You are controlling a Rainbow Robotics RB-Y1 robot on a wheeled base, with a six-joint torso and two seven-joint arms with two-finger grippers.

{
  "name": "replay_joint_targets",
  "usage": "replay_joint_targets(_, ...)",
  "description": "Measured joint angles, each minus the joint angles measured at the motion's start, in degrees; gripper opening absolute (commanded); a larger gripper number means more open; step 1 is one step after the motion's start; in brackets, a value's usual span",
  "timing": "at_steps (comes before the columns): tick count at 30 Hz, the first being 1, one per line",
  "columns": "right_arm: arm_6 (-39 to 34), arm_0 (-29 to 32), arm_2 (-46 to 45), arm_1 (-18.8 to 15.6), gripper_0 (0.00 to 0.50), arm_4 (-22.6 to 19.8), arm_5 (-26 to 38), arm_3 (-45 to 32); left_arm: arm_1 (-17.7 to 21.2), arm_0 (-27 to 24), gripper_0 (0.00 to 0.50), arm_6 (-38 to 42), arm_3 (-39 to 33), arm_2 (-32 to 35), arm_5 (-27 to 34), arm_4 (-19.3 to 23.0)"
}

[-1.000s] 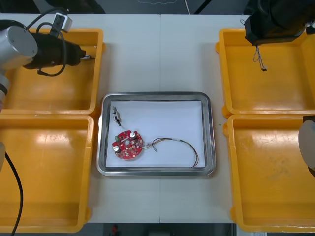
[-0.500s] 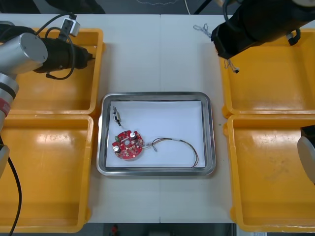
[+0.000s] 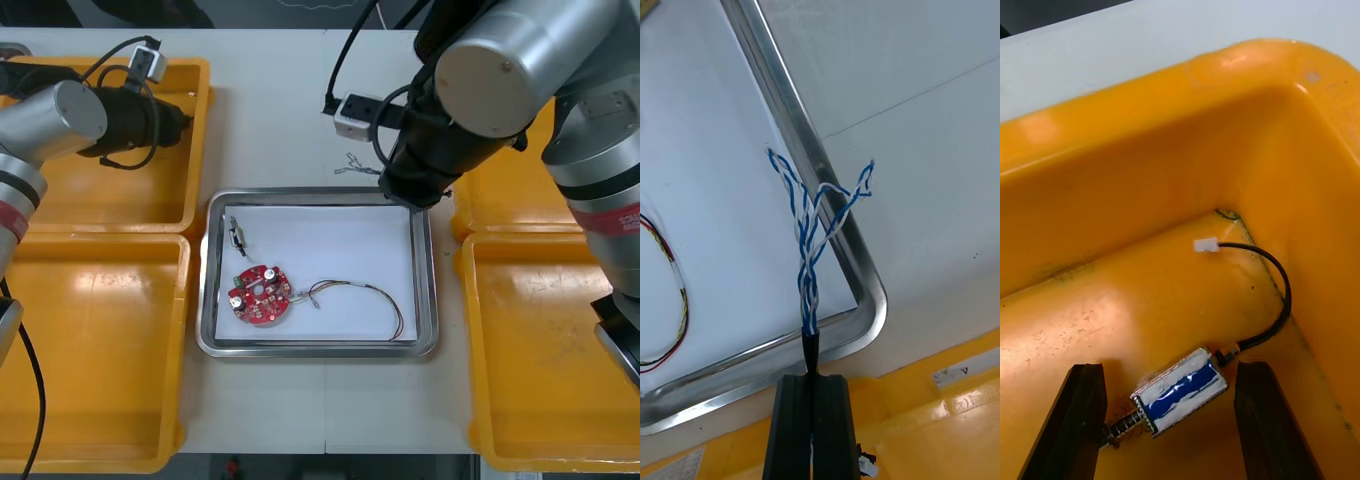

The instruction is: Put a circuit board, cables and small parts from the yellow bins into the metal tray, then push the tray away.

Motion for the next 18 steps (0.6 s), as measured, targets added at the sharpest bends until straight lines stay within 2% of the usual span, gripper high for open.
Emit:
replay_joint_targets(5,4.15,0.99,5.29,0.00,0.000,1.77,-6.17,0.04,-0.01,-0.01,0.500,-0.03,0.75,-0.89,-1.46,0.95)
replay_joint_targets(6,5.36,1.45,6.16,0.00,0.000,1.77,-8.10,0.14,-0.01,-0.02,0.444,-0.04,0.83,-1.03,-1.74,1.17)
replay_joint_targets(7,6.43,1.91,7.04,0.00,0.000,1.77,-10.23,0.36,-0.01,-0.02,0.209,-0.06,0.89,-1.11,-1.92,1.36)
replay_joint_targets(8,7.02,2.29,7.84,0.00,0.000,1.77,-11.62,0.61,-0.01,-0.03,0.003,-0.07,0.93,-1.15,-2.00,1.47)
replay_joint_targets(13,7.25,2.93,12.16,0.01,0.000,2.00,-16.19,3.36,-0.01,-0.20,0.000,-0.10,1.07,-1.31,-2.15,1.52)
replay_joint_targets(18,8.57,2.95,17.08,0.01,0.000,4.37,-19.63,6.56,-0.02,-0.26,0.000,-0.10,1.23,-1.32,-2.15,2.18)
